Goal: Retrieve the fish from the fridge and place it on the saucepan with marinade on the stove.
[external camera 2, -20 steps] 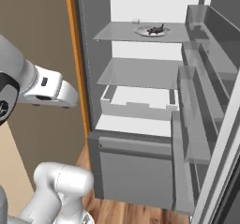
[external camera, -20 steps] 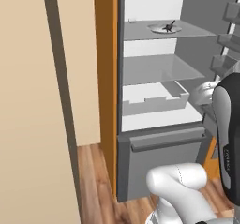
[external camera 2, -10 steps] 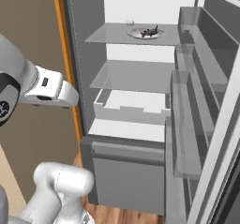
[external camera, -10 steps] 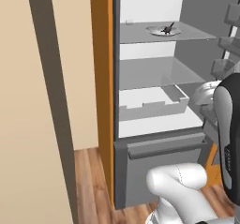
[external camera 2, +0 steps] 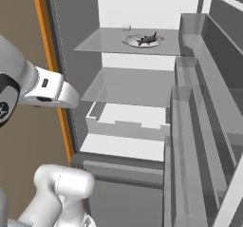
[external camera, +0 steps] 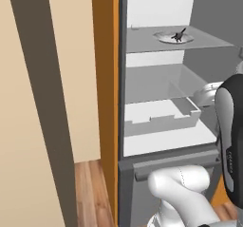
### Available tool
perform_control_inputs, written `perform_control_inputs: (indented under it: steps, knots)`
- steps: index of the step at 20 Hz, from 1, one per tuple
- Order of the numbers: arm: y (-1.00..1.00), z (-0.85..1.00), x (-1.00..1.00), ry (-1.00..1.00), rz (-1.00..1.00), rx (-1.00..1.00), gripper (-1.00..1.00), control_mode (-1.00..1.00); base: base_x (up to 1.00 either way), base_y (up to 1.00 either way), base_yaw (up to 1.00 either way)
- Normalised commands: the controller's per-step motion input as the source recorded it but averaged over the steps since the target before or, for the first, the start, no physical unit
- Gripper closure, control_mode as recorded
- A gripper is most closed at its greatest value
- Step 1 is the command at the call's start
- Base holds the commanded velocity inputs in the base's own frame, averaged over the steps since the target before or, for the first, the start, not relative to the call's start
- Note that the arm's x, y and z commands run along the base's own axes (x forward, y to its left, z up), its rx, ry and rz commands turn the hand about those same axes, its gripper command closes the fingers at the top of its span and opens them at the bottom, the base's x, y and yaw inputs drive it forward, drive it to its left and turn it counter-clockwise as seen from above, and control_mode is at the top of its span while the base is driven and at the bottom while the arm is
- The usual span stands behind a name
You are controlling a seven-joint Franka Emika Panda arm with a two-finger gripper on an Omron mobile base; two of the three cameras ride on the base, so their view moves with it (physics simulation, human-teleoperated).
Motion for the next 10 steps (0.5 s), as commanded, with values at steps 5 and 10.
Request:
perform_control_inputs:
  steps: [5,10]
  knots:
    - [0.0,0.0,0.0,0.0,0.0,0.0,-1.0,1.0,0.42,-0.14,-0.04]
    - [0.0,0.0,0.0,0.0,0.0,0.0,-1.0,1.0,0.36,-0.24,-0.11]
